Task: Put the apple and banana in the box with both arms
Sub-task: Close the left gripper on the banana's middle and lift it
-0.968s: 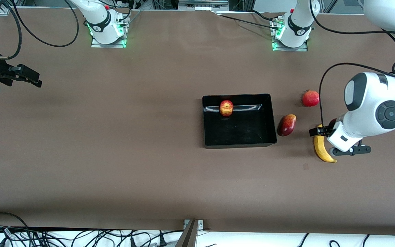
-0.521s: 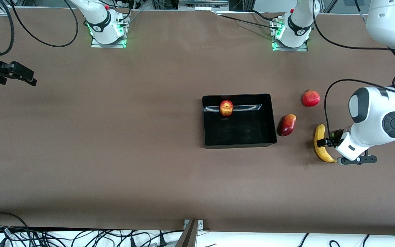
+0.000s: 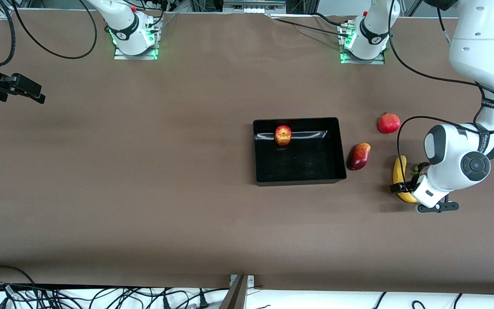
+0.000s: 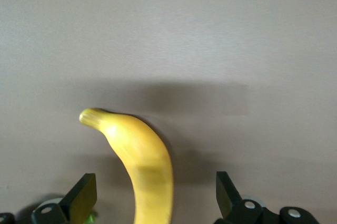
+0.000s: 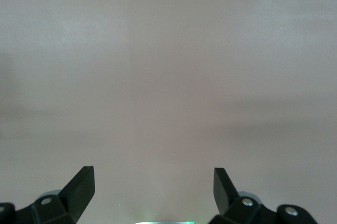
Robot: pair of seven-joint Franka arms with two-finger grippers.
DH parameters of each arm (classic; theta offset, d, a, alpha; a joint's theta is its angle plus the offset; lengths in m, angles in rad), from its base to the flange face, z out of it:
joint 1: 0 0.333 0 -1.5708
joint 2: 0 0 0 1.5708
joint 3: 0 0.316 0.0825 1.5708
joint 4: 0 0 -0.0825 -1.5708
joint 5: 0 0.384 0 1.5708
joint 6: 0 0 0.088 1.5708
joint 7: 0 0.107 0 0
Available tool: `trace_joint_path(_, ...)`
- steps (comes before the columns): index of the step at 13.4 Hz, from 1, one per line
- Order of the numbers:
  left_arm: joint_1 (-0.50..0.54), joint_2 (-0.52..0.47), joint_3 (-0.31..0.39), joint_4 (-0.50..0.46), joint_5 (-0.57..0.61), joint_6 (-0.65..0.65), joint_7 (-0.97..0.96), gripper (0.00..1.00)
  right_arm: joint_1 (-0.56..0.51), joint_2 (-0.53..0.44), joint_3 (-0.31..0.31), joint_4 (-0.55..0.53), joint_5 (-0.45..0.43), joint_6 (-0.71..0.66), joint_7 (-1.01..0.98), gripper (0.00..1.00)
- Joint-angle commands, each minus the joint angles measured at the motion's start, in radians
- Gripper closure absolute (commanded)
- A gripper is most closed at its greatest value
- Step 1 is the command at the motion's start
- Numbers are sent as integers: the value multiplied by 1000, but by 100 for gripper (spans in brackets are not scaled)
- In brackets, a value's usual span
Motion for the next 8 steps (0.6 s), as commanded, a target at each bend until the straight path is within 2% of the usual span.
trace_joint_path(1,16,21,-4,-2,-1,29,36,0,0,-3,-6,16,14,-22,-14,0)
trace_joint_path(8,42,34,-4,-58,-3,68,16,0,0,-3,3,16,14,-29,-6,0)
